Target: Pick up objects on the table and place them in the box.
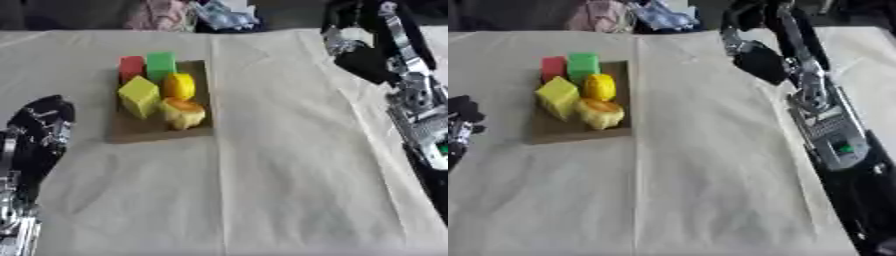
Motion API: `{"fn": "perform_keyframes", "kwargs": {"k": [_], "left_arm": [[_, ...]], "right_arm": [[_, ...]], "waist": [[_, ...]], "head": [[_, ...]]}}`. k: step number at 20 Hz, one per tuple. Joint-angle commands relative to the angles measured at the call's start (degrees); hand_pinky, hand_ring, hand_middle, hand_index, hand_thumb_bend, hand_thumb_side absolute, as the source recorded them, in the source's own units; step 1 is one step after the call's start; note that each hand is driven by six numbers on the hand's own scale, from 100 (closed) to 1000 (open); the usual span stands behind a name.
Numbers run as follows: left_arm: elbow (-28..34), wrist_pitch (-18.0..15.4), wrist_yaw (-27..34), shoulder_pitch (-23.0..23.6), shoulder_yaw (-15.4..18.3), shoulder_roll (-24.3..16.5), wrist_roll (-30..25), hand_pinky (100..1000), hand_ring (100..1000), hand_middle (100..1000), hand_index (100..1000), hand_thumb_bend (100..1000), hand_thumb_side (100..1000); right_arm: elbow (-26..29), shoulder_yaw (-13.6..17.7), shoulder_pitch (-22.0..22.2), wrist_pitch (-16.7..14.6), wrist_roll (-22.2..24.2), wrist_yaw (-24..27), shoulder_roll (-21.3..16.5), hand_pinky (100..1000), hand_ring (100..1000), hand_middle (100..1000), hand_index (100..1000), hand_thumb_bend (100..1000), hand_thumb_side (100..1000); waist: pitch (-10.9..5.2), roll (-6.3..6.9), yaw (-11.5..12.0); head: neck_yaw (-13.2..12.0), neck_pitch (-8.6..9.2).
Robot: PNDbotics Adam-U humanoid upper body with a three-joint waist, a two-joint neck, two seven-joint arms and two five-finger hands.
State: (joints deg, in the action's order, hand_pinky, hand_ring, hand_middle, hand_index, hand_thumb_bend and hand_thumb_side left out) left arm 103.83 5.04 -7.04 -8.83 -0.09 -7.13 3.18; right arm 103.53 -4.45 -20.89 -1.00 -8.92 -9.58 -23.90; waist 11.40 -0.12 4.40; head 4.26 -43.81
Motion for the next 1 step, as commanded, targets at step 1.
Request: {"fn": "perform_keyframes", "kwargs": {"k": [1], "left_arm": [[0.6, -0.1, -0.4, -0.1, 0.4, -0.8, 0.3, 708, 716, 696, 776, 323, 519]], "right_arm": [[1.9, 1.6, 1.6, -0.2, -2.0, 1.0, 1.2, 622, 618, 631, 817, 100, 427]], "waist": [[-0.32, -0.51, -0.5]], "head": [[-1.2, -0.3]]}}
